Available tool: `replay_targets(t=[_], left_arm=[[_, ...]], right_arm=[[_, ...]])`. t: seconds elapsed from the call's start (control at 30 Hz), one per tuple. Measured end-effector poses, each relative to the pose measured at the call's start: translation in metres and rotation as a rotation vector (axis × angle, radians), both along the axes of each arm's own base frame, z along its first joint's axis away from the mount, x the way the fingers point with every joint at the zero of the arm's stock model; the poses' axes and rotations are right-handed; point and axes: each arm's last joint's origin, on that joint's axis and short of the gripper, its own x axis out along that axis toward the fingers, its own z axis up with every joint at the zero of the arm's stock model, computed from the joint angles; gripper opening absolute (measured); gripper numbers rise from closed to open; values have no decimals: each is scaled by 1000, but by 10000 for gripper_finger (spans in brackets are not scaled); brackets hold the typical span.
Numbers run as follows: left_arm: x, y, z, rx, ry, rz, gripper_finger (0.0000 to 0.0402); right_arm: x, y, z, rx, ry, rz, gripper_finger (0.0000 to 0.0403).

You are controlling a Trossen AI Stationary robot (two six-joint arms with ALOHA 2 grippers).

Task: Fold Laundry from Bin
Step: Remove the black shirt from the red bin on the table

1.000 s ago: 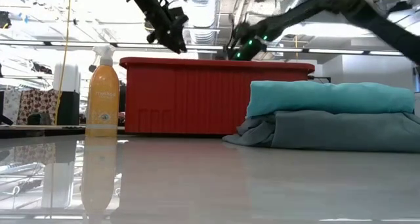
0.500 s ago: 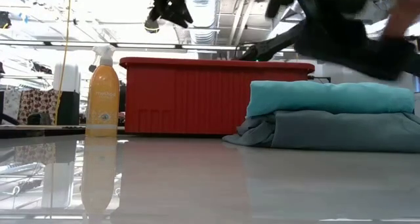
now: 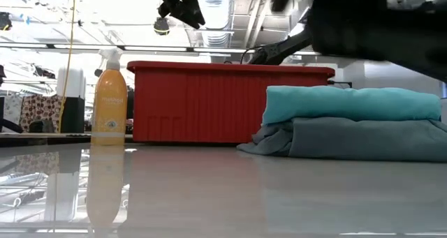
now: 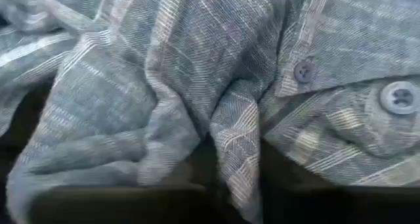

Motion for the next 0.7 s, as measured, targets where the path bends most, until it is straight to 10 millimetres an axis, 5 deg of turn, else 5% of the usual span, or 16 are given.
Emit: replay_targets(t=[0.07,0.2,0.43,0.7], left_arm=[[0,-1,-1,6,11,15,153],[-1,-6,1,8,6,9,153],[-24,-23,19,28,-24,3,153],[-36,-28,26,93,3,41,153]], right_arm=[[1,3,8,-14,-24,19,57],[-2,4,47,-102,-139,0,56],[-51,13,168,-243,-496,18,56],[-109,70,275,-347,-762,127,56]])
